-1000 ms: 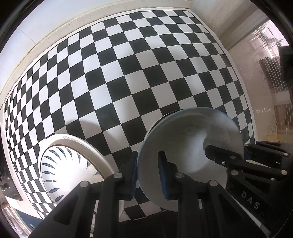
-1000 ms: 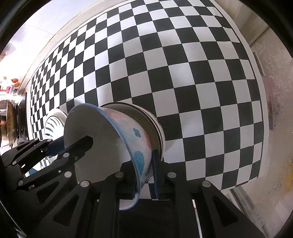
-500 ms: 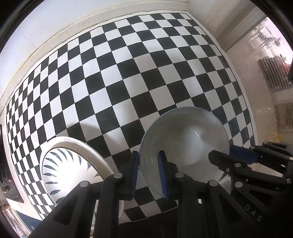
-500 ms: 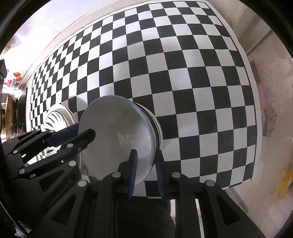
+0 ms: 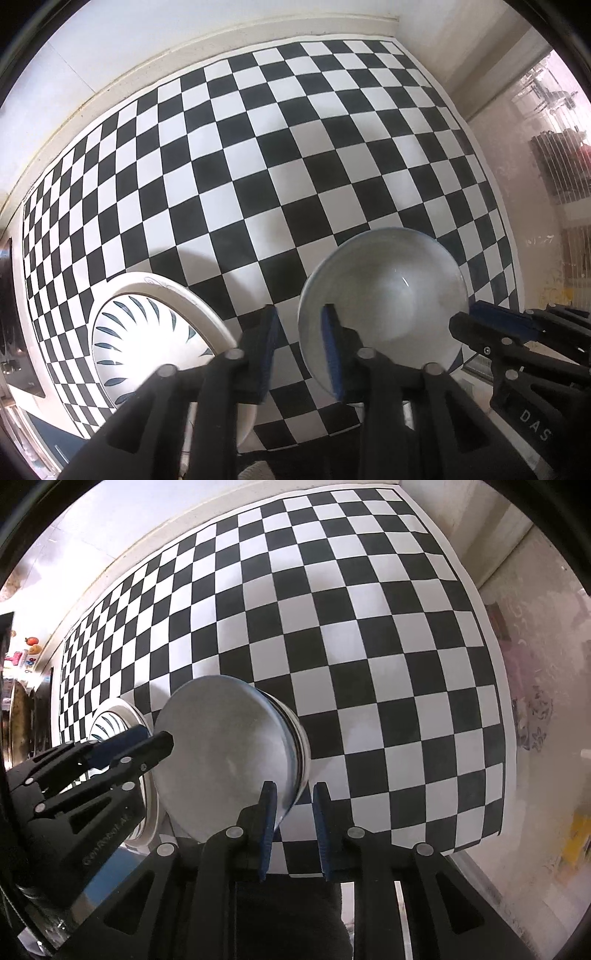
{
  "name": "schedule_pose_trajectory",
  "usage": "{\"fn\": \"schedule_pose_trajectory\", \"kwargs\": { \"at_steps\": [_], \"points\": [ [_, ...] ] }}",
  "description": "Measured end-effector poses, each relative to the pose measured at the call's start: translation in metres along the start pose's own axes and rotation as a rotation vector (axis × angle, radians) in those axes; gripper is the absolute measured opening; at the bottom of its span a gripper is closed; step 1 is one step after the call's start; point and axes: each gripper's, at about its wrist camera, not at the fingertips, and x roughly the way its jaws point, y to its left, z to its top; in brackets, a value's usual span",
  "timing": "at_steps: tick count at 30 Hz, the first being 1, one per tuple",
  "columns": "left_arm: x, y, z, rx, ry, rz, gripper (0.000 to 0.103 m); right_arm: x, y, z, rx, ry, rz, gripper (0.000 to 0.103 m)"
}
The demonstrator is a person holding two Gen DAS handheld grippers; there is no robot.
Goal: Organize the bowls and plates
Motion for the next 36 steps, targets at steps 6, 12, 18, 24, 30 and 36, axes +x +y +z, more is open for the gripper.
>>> {"fn": "schedule_pose_trajectory", "kwargs": {
  "at_steps": [6,12,18,24,30,36],
  "points": [
    [-0.009,0.001,0.001,-0.005,-0.055,0.018,0.069,-0.003,-0.005,-0.004,0.029,-0.023,0.006,0.073],
    [-0.022,0.005,0.001,-0.016,-0.096,0.04,0.083,-0.013,-0.005,-0.011,0.03,-0.045,-0.025,0.082],
    [-0.069,0.002,-0.016,-0.011,-0.168,0.046,0.081,-0.053,0.002,-0.033,0.041,-0.15,-0.032,0.079],
    [-0.131,-0.003,-0.04,0.028,-0.257,0.028,0.062,-0.112,0.017,-0.068,0.014,-0.256,-0.034,0.048],
    [-0.178,-0.011,-0.065,0.066,-0.298,0.001,0.062,-0.178,0.036,-0.104,-0.007,-0.375,-0.047,0.041],
    [-0.208,-0.02,-0.086,0.104,-0.322,-0.011,0.062,-0.216,0.049,-0.135,-0.018,-0.432,-0.077,0.041]
  ]
}}
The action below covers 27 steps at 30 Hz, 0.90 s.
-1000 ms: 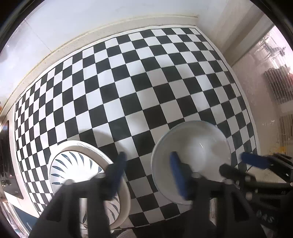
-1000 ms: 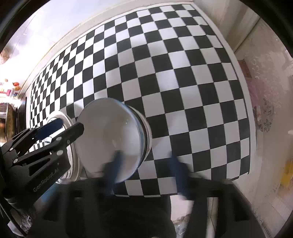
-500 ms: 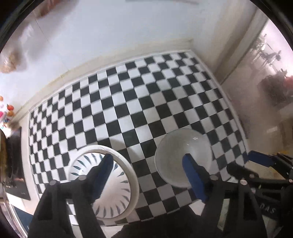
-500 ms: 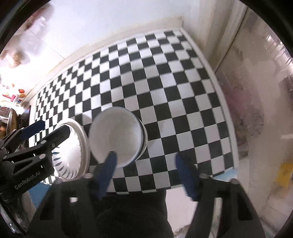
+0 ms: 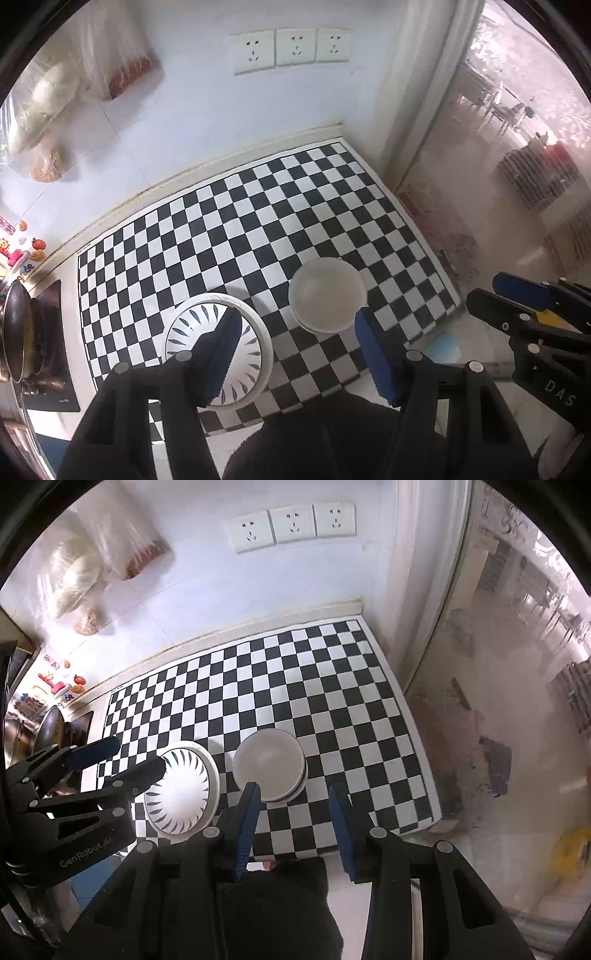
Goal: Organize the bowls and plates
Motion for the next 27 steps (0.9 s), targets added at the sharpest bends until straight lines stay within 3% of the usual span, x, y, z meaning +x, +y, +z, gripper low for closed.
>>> {"fn": "schedule_pose_trajectory", "kwargs": {
  "at_steps": [12,27],
  "points": [
    [-0.041,0.003,-0.011,-0.001,-0.044,0.001,0.062,-0.034,0.004,-0.016,0.006,-0.022,-0.015,0.037],
    [-0.038,0.001,-0.016,-0.001,-0.028,0.01,0.062,-0.027,0.005,-0.01,-0.008,-0.006,-0.009,0.036]
  ]
}}
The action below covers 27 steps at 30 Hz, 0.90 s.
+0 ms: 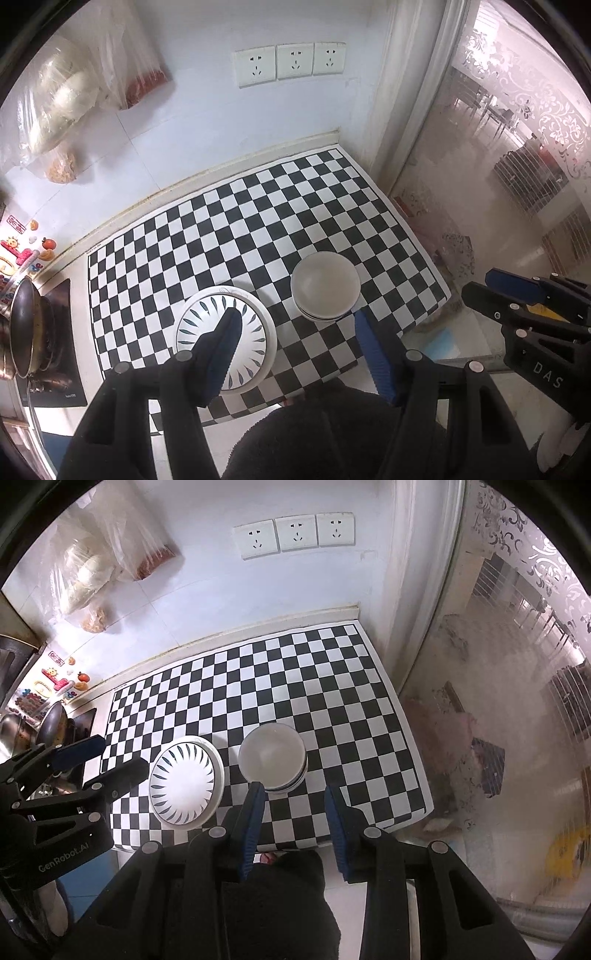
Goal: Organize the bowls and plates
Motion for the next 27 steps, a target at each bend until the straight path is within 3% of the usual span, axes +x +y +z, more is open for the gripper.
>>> {"fn": "schedule_pose_trajectory", "kwargs": {
  "at_steps": [12,15,17,19,27],
  "points": [
    [0.045,0.005,0.008,-0.016,0.038,0.022,0.062,0.051,-0.015,0.017,0.04,0.075,0.008,0.038],
    [0.072,0.011,0.013,-0.029,0.071,0.039,0.062,0.08,-0.019,0.022,0.049,0.116,0.013,0.049],
    [0.089,0.016,0.016,-0.042,0.105,0.031,0.062,0.097,-0.02,0.023,0.053,0.146,0.017,0.076],
    [0.11,0.022,0.019,-0.063,0.14,0.023,0.062,0.118,-0.021,0.025,0.062,0.175,0.041,0.088],
    [0.202,0.047,0.031,-0.168,0.332,-0.094,0.062,0.201,-0.037,0.03,0.13,0.284,0.092,0.088]
  ]
}}
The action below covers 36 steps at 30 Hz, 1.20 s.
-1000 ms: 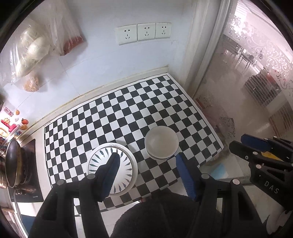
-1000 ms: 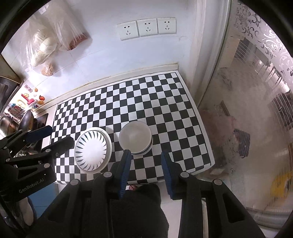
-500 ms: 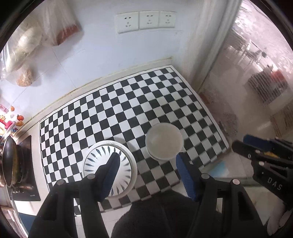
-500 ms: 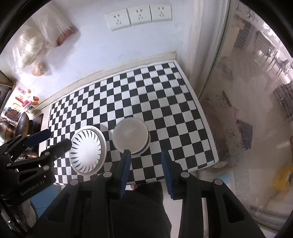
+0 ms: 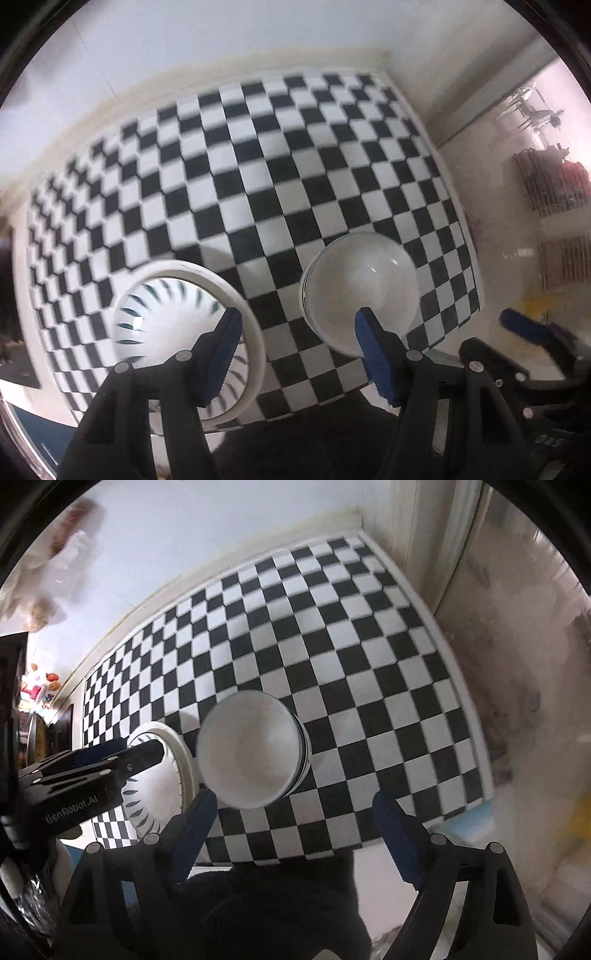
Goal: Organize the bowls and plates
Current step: 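Reach both grippers to the bowl stack, close on its rim and lift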
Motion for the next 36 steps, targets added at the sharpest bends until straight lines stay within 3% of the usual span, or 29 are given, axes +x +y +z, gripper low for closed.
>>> {"fn": "schedule_pose_trajectory", "kwargs": {
  "at_steps": [8,13,23,30,32,35,36],
  "points": [
    [0.068,0.018,0.029,-0.092,0.18,-0.137,0.062,0.085,-0.036,0.028,0.115,0.122,0.075,0.088],
    [0.094,0.017,0.038,-0.097,0.246,-0.179,0.062,0.118,-0.045,0.036,0.157,0.172,0.143,0.088],
    [0.132,0.006,0.05,-0.071,0.316,-0.229,0.06,0.176,-0.044,0.046,0.177,0.268,0.245,0.088],
    [0.153,0.01,0.045,-0.08,0.344,-0.304,0.061,0.206,-0.036,0.043,0.171,0.318,0.313,0.087],
    [0.153,0.013,0.043,-0.085,0.333,-0.324,0.061,0.209,-0.035,0.043,0.172,0.315,0.321,0.083],
    [0.151,0.016,0.041,-0.097,0.3,-0.353,0.059,0.214,-0.032,0.044,0.169,0.32,0.373,0.066],
    [0.151,0.016,0.042,-0.097,0.294,-0.358,0.059,0.216,-0.031,0.044,0.173,0.328,0.384,0.066]
  ]
}}
